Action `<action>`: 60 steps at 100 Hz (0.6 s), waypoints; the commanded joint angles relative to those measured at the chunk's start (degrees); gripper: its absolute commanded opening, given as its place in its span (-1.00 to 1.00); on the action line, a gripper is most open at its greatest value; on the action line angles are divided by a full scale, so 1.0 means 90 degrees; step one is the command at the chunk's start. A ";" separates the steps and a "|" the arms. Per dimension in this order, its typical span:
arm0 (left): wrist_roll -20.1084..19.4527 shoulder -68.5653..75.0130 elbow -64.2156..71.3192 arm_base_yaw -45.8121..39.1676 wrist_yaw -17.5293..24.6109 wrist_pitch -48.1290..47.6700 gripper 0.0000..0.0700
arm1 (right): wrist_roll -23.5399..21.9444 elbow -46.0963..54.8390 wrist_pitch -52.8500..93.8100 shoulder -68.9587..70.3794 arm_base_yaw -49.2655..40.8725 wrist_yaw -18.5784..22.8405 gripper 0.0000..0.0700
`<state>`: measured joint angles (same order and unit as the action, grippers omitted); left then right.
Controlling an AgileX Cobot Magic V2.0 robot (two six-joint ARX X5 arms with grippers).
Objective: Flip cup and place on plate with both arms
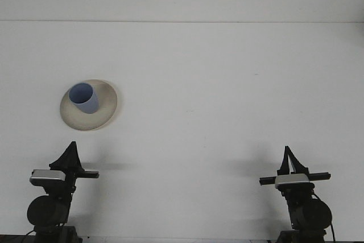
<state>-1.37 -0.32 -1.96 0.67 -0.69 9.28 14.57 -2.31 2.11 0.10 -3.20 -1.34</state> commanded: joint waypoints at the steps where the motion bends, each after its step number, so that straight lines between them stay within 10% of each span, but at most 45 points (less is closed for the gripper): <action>1: 0.0041 0.0005 0.0129 0.0012 -0.0024 0.0078 -0.96 | 0.0044 0.0187 -0.0216 -0.0005 0.0029 -0.0019 -1.00; 60: 0.0041 0.0005 0.0129 0.0012 -0.0024 0.0075 -0.96 | 0.0017 0.0175 -0.0301 -0.0005 0.0024 -0.0022 -1.00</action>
<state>-1.37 -0.32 -1.96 0.67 -0.69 9.30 14.76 -0.84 -0.08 0.10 -2.96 -1.52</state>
